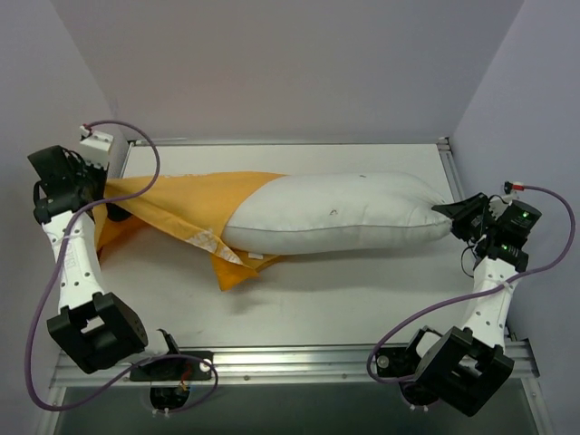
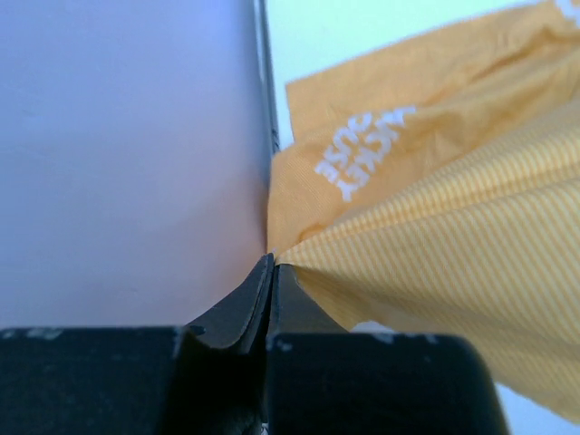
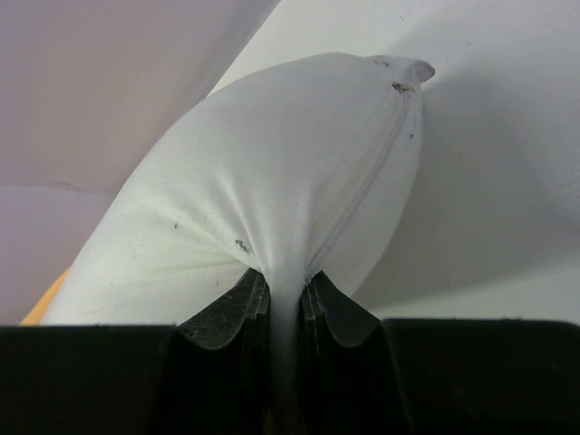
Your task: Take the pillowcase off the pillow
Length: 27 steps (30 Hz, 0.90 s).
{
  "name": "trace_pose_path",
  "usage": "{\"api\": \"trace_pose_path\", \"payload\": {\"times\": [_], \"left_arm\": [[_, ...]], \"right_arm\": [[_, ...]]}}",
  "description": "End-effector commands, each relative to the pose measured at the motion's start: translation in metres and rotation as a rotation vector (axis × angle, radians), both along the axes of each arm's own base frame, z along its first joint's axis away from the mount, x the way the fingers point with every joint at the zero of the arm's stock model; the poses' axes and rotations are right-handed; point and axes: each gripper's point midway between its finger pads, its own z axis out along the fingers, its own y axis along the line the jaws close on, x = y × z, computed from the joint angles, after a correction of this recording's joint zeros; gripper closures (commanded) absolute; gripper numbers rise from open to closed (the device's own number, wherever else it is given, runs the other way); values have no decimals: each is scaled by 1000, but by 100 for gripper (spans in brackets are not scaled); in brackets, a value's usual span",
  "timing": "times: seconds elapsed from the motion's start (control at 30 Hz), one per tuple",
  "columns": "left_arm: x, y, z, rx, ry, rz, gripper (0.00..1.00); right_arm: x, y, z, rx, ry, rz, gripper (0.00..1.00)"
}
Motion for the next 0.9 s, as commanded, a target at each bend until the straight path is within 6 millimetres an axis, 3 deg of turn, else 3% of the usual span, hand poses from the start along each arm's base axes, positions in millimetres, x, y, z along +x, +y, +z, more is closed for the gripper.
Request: {"api": "trace_pose_path", "payload": {"times": [0.0, 0.13, 0.27, 0.3, 0.33, 0.4, 0.43, 0.47, 0.6, 0.63, 0.7, 0.73, 0.87], "left_arm": [[1, 75, 126, 170, -339, 291, 98], [12, 93, 126, 162, -289, 351, 98], [15, 79, 158, 149, -377, 331, 98], [16, 74, 180, 147, -430, 327, 98], [18, 75, 190, 147, -452, 333, 98], [31, 89, 185, 146, -427, 370, 98], [29, 90, 200, 155, -424, 398, 98], [41, 95, 188, 151, -385, 401, 98], [46, 86, 210, 179, -420, 399, 98], [48, 68, 225, 152, -461, 322, 98], [50, 38, 237, 133, -487, 227, 98], [53, 3, 245, 134, -505, 149, 98], [53, -71, 268, 74, -573, -3, 98]], "right_arm": [[17, -63, 61, -253, -179, -200, 100], [15, -70, 62, -270, -172, -220, 100], [15, -74, 61, -282, -166, -226, 100], [15, -74, 62, -286, -162, -225, 100], [15, -76, 61, -290, -155, -229, 100], [15, -77, 61, -298, -151, -232, 100], [14, -79, 61, -297, -151, -236, 100], [14, -80, 60, -296, -151, -240, 100], [13, -89, 59, -297, -143, -264, 100], [14, -88, 58, -290, -146, -256, 100], [18, -81, 59, -284, -158, -234, 100], [18, -78, 52, -270, -149, -226, 100], [17, -72, 47, -272, -144, -218, 100]]}}
